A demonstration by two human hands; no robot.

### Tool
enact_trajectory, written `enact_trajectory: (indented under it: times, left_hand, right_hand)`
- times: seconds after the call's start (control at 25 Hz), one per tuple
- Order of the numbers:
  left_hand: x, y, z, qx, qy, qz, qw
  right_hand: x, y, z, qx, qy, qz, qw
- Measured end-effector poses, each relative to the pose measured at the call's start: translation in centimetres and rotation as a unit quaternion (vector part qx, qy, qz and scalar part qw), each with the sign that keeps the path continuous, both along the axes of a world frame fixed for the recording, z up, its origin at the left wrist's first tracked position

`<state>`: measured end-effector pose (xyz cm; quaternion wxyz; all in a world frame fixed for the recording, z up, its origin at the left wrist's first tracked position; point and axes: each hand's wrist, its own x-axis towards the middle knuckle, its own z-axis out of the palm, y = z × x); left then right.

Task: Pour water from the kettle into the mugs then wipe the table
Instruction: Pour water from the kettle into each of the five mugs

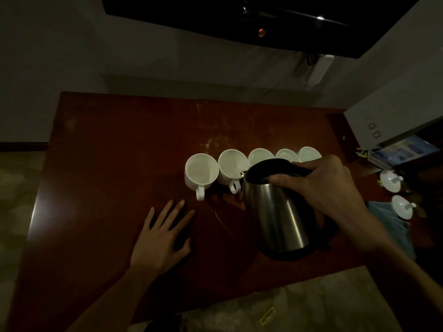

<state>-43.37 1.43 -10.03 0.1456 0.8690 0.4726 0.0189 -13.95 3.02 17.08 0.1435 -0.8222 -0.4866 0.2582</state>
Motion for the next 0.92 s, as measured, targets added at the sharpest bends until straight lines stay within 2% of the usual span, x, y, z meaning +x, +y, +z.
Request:
enact_trajectory:
  times: [0.92]
  left_hand:
    - [0.0,0.02,0.13,0.006,-0.003,0.001,1.0]
  right_hand:
    - [-0.48,0.59,0.83,-0.016,-0.013,0.003,1.0]
